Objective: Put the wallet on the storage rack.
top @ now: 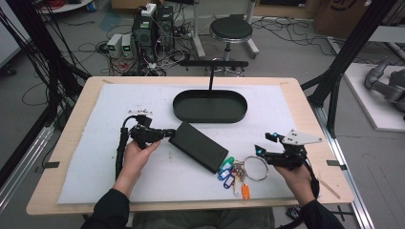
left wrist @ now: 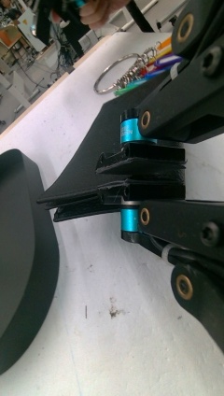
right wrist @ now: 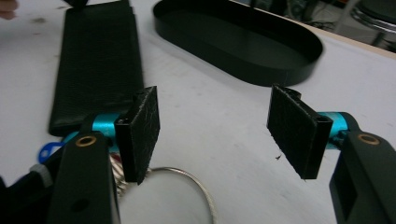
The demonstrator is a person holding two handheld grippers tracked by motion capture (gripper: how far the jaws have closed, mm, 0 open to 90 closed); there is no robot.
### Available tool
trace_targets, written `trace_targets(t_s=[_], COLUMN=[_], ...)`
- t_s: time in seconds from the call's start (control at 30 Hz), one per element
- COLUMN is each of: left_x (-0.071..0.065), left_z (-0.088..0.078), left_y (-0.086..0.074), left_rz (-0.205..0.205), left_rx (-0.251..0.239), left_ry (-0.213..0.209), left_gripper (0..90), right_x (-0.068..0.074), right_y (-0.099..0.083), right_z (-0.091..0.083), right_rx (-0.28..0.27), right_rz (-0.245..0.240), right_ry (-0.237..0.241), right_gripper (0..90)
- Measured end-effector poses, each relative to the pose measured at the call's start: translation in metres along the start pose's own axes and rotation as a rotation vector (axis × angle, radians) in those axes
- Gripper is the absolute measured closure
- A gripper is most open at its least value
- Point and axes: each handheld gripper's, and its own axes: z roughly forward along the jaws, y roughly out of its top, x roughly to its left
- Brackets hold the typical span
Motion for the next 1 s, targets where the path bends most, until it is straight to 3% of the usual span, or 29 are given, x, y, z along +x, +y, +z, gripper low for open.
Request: trace_targets(t_s=[0.33, 0.5, 0.7, 0.77, 1.0], left_x=[-0.013, -0.019, -0.025, -0.026, -0.027], left_z=[-0.006, -0.007, -0.007, -0.007, -0.007], left_y=[0.010, 0.015, 0.019, 0.019, 0.019], left_rz=[-0.040, -0.064, -0.065, -0.068, -0.071], left_rx=[0.019, 0.030, 0.024, 0.019, 0.013], left_ry=[0.031, 0.049, 0.059, 0.062, 0.071], left_gripper=[84.0, 84.0, 84.0, 84.0, 84.0], right_x=[0.054, 0.081, 0.105, 0.107, 0.126], right_y=[0.012, 0.011, 0.009, 0.008, 0.003], right_z=[0.036, 0.054, 0.070, 0.072, 0.091], right_rx=[0.042, 0.081, 0.130, 0.144, 0.239], right_rz=[-0.127, -0.209, -0.278, -0.284, -0.391], right_ry=[0.119, 0.148, 0.118, 0.111, 0.021], right_gripper=[33.5, 33.5, 33.5, 33.6, 38.0])
